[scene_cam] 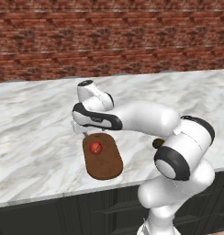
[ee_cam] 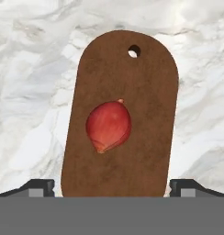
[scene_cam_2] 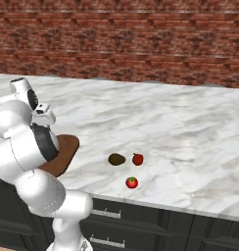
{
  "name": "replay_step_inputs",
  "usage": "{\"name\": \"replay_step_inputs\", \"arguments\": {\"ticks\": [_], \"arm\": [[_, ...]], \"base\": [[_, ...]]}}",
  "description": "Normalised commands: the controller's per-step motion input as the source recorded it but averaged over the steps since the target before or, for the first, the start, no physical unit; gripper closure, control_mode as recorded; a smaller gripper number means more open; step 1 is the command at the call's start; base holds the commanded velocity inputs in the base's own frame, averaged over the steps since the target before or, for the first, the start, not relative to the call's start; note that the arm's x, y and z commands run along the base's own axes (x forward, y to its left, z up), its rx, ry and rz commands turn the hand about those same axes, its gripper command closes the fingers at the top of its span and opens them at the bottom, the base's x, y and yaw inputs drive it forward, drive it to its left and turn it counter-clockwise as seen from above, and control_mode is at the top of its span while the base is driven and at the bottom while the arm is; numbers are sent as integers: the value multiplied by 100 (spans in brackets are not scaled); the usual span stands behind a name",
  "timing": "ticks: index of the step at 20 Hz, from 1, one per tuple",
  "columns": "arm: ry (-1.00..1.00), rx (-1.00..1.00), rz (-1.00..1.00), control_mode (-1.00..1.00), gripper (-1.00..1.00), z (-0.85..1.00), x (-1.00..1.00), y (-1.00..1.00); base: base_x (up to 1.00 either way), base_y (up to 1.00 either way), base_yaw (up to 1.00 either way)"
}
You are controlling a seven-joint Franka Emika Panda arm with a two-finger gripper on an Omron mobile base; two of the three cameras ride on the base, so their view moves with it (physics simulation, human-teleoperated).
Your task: Place the avocado, onion, tomato, and bell pepper on the cutting board.
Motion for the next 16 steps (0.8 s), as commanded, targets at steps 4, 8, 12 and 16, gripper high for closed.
{"name": "replay_step_inputs", "arguments": {"ticks": [4, 8, 12, 16], "arm": [[-8, 0, -6, -100, -100, 50, -40, -26], [-10, 0, -5, -100, -100, 45, -43, -37], [-5, 0, -7, -100, -100, 41, -44, -52], [-1, 3, -8, -100, -100, 32, -39, -60]], "base": [[0, 0, 0], [0, 0, 0], [0, 0, 0], [0, 0, 0]]}}
